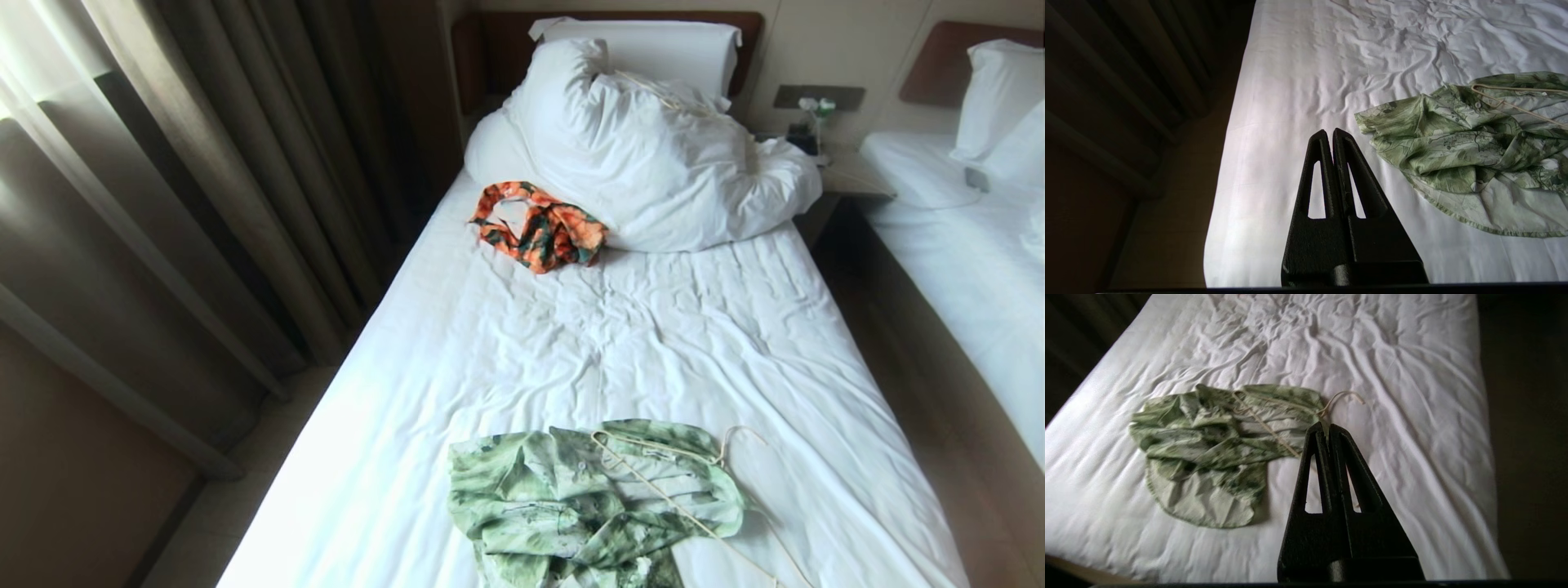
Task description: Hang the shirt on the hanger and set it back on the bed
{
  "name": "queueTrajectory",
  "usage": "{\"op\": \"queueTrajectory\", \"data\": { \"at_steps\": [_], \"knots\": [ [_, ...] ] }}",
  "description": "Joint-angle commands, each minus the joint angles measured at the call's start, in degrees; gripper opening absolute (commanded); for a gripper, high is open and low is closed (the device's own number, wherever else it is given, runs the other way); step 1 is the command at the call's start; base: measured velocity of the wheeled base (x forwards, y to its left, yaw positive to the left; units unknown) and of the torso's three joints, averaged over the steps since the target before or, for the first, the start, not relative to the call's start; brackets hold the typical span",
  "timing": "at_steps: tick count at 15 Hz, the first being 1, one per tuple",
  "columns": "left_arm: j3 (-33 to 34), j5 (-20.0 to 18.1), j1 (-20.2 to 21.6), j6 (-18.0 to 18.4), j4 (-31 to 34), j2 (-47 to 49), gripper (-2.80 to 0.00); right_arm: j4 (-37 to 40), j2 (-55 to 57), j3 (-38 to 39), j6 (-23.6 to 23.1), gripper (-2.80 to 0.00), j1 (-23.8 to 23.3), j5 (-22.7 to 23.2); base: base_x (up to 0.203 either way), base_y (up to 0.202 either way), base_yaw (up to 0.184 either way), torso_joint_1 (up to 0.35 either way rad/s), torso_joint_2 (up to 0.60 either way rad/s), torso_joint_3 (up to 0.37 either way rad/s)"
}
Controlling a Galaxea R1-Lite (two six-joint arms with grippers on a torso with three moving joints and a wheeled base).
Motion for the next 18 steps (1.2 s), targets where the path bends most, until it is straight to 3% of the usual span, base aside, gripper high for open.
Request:
{"op": "queueTrajectory", "data": {
  "at_steps": [1, 5, 8, 11, 18],
  "knots": [
    [1.4, -0.1, 0.0, 0.0, -0.5, 0.0, -2.8, -6.3, -2.4, 5.6, -2.3, -2.8, 0.0, -2.1, 0.0, 0.0, 0.0, 0.0, 0.0, 0.0],
    [1.4, 0.2, 0.0, -0.7, -0.6, 0.0, -2.8, -14.5, -2.8, 14.5, -5.4, -2.8, 0.0, -5.3, 0.0, 0.0, 0.0, 0.0, 0.0, 0.0],
    [1.4, 0.4, 0.0, -1.1, -0.6, 0.0, -2.8, -15.9, -2.8, 15.1, -5.5, -2.8, 0.0, -5.7, 0.0, 0.0, 0.0, 0.0, 0.0, 0.0],
    [1.5, 0.4, 0.0, -1.8, -0.6, 0.0, -2.8, -16.5, -2.8, 16.9, -10.5, -2.8, 0.0, -7.2, 0.0, 0.0, 0.0, 0.0, 0.0, 0.0],
    [1.4, 0.5, 0.0, -3.1, -0.6, 0.0, -2.8, -17.4, -2.8, 17.2, -10.1, -2.8, 0.0, -6.7, 0.0, 0.0, 0.0, 0.0, 0.0, 0.0]
  ]
}}
